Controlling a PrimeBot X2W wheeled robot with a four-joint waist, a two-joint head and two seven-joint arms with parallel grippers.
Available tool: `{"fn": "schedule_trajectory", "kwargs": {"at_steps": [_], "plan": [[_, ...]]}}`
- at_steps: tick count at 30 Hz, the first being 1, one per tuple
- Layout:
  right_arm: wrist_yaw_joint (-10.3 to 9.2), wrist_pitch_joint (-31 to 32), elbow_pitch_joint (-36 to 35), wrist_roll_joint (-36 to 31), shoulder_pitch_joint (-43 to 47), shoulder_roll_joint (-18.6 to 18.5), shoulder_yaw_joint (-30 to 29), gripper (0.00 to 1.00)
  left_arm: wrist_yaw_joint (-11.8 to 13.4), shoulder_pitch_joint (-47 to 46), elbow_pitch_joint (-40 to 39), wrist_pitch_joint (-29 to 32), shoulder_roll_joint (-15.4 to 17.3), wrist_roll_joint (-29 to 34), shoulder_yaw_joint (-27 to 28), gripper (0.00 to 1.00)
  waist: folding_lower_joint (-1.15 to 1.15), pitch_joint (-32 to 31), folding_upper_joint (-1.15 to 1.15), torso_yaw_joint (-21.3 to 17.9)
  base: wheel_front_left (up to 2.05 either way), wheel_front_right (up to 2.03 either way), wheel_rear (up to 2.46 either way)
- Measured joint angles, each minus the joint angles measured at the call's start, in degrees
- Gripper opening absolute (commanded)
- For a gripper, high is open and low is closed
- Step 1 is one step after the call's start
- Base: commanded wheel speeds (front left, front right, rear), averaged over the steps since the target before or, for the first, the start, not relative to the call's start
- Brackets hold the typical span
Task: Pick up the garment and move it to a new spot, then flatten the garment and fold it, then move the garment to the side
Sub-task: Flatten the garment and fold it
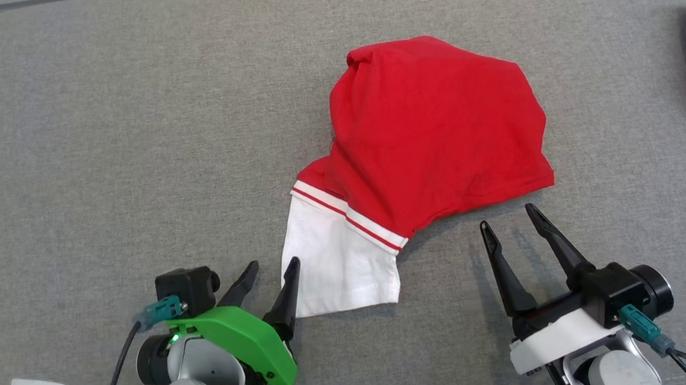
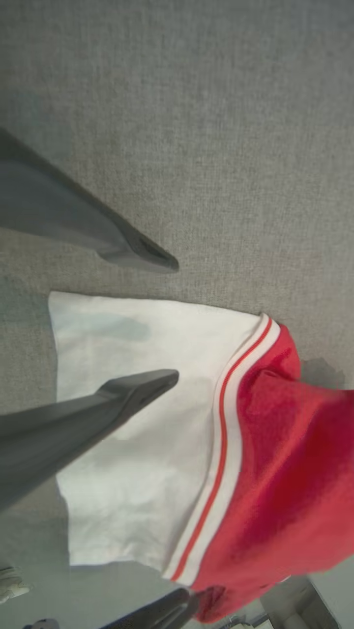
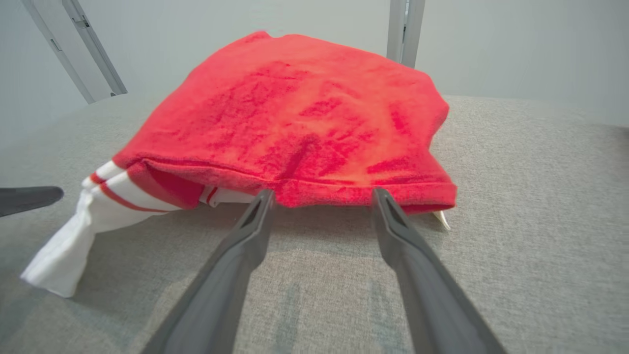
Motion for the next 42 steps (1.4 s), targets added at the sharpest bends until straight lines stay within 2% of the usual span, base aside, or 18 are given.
{"fn": "schedule_trajectory", "kwargs": {"at_steps": [4,8,18,19,21,24,26,31,34,36,42], "plan": [[0.00,0.00,0.01,0.60,-0.21,-0.02,0.20,1.00,-1.82,-2.16,7.17,0.75,-1.02,-0.94,-0.10,1.00,0.00,0.65,0.00,-1.31,0.00,0.00,0.00],[0.00,0.00,-0.05,1.13,-0.46,0.02,-0.11,1.00,-3.13,-3.96,10.80,0.67,-2.32,-1.91,-0.25,1.00,0.00,1.18,0.00,-2.83,0.00,0.00,0.00],[0.00,0.00,-0.25,2.48,-0.48,0.00,-0.78,1.00,-4.16,-5.39,15.37,0.49,-1.23,1.07,-2.47,1.00,0.00,1.55,0.00,-5.38,0.00,0.00,0.00],[0.01,0.00,-0.34,2.59,-0.47,0.01,-0.96,1.00,-5.04,-5.40,15.01,0.36,-1.16,0.94,-2.53,0.00,0.00,1.41,0.00,-5.38,0.00,0.00,0.00],[0.00,0.00,-0.29,2.78,-0.47,0.00,-1.27,1.00,-6.60,-5.46,14.02,1.18,0.22,0.41,-2.52,0.00,0.00,1.14,0.00,-5.27,0.00,0.00,0.00],[0.00,0.00,-0.34,2.88,-0.49,0.00,-1.70,1.00,-6.54,-5.97,9.80,0.90,3.07,-0.21,0.25,0.00,0.00,0.86,0.00,-4.92,0.00,0.00,0.00],[0.00,0.00,-0.55,2.93,-0.60,0.00,-1.67,1.00,-5.91,-7.93,3.54,1.02,6.36,-0.98,3.79,0.00,0.00,0.80,0.00,-4.69,0.00,0.00,0.00],[0.00,0.00,-0.57,4.14,-1.44,0.00,-2.27,1.00,-2.29,-11.63,-12.63,5.98,15.75,-3.57,12.48,0.00,0.00,0.89,0.00,-4.65,0.00,0.00,0.00],[0.00,0.00,-0.58,5.14,-2.48,0.00,-1.59,1.00,0.24,-12.61,-18.97,10.17,18.86,-7.13,16.48,0.00,0.01,1.26,0.00,-5.09,0.00,0.00,0.00],[0.01,-0.01,-0.59,6.00,-3.01,0.05,-1.00,1.00,1.59,-12.07,-21.58,11.81,19.26,-9.06,17.17,0.00,0.01,1.49,0.00,-5.71,0.00,0.00,0.00],[0.00,0.00,-0.18,6.90,-2.99,0.02,-0.53,1.00,2.97,-6.47,-24.91,12.02,13.38,-10.69,10.60,0.00,0.01,2.28,0.00,-7.33,0.00,0.00,0.00]]}}
